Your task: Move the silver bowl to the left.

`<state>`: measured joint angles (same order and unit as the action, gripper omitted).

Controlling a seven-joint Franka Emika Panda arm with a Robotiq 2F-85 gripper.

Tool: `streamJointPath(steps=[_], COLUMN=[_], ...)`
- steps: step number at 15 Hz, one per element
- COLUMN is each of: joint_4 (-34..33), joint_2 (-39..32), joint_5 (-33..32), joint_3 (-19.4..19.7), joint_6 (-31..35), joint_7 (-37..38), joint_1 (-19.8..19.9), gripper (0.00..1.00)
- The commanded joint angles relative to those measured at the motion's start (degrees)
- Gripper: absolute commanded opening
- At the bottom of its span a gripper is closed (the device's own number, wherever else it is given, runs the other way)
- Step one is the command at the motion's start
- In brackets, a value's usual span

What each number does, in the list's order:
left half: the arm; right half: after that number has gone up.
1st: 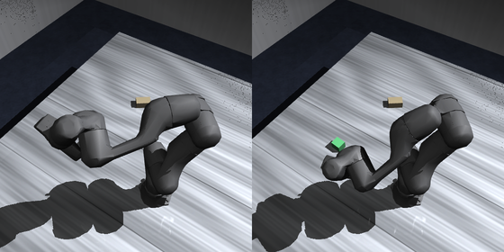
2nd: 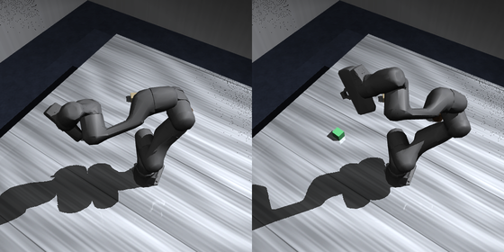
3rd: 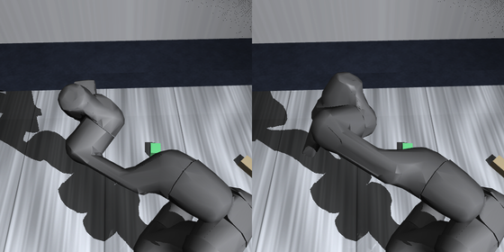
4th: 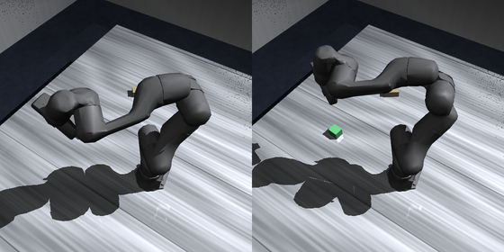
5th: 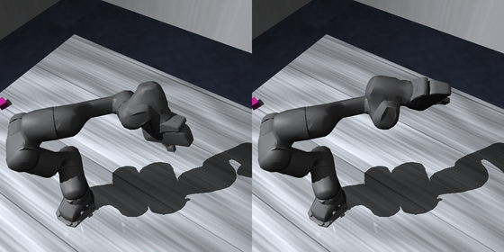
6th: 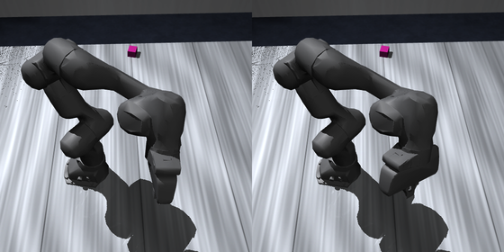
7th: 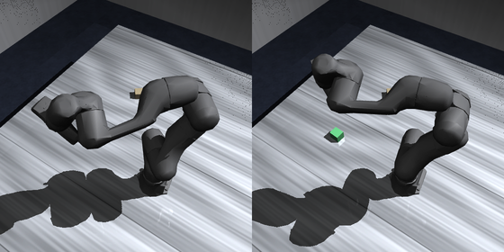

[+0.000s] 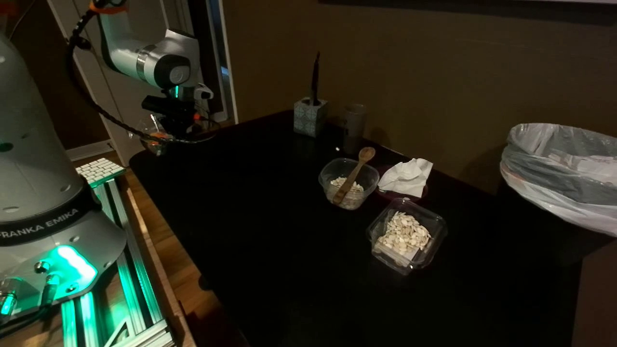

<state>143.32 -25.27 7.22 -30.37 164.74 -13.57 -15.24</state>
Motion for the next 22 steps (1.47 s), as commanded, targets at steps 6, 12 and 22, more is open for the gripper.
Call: streamJointPath(steps=[6, 12, 22], joint_4=[0.5, -0.1, -1.5], joint_2=[0.8, 0.4, -0.5], joint_5=[-7.5, -10.8, -9.1], joint_3=[12.2, 20.4, 21.1], joint_6=[6.9, 6.8, 5.2], joint_7=[16.3, 24.1, 25.5], joint_1=[-14.2, -23.3, -24.5], gripper=[0.01, 0.01, 0.52])
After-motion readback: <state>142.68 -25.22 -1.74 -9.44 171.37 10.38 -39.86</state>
